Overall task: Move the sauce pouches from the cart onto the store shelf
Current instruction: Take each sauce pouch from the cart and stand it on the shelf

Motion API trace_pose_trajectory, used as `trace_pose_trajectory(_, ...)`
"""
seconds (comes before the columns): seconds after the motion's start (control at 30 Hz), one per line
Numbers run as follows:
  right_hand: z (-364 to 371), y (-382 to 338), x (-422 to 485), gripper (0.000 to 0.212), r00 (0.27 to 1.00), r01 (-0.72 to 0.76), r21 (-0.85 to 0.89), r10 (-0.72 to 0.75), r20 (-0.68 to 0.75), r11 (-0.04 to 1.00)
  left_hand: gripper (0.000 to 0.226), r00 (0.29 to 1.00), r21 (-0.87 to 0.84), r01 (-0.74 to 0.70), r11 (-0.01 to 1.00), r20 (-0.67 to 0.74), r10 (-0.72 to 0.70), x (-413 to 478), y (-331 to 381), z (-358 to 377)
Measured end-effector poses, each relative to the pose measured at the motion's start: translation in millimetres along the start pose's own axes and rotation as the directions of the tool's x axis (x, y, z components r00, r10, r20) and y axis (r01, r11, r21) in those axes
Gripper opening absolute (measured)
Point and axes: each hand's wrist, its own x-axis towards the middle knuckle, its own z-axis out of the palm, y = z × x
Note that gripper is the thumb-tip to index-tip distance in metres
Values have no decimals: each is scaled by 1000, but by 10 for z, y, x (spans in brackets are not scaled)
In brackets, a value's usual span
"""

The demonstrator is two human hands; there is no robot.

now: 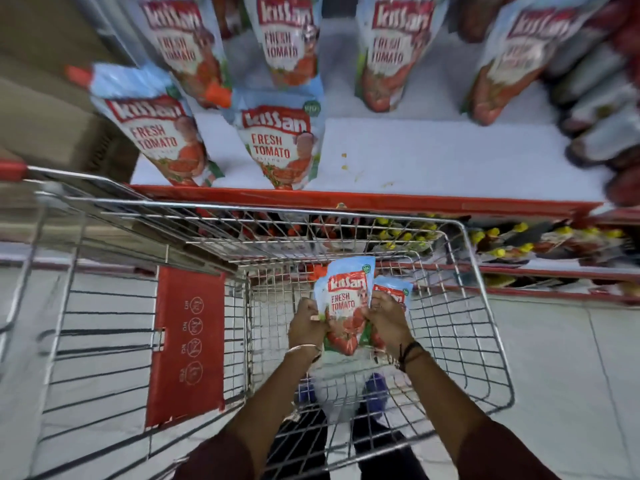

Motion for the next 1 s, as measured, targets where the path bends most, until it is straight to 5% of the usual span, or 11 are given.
trace_pose_trajectory(0.4,-269,-893,-673,21,914,402,128,-406,6,907,39,910,-129,-413,902,-16,414,-583,897,-168)
trace_pose_trajectory(0.47,-568,-1820,-989,23,779,627,91,-623,-73,774,39,790,-148,-613,776,-115,602,-936,1804,-240)
trace_pose_trajectory(0.73,-615,-2283,-844,26,694,719,64,-710,-122,692,34,706,-163,-707,688,-204,678,-740,2367,-169)
trace_pose_trajectory(1.0,-653,-2506,-357,26,715,698,100,-682,-154,709,31,691,-119,-720,684,-218,689,-191,2657,43)
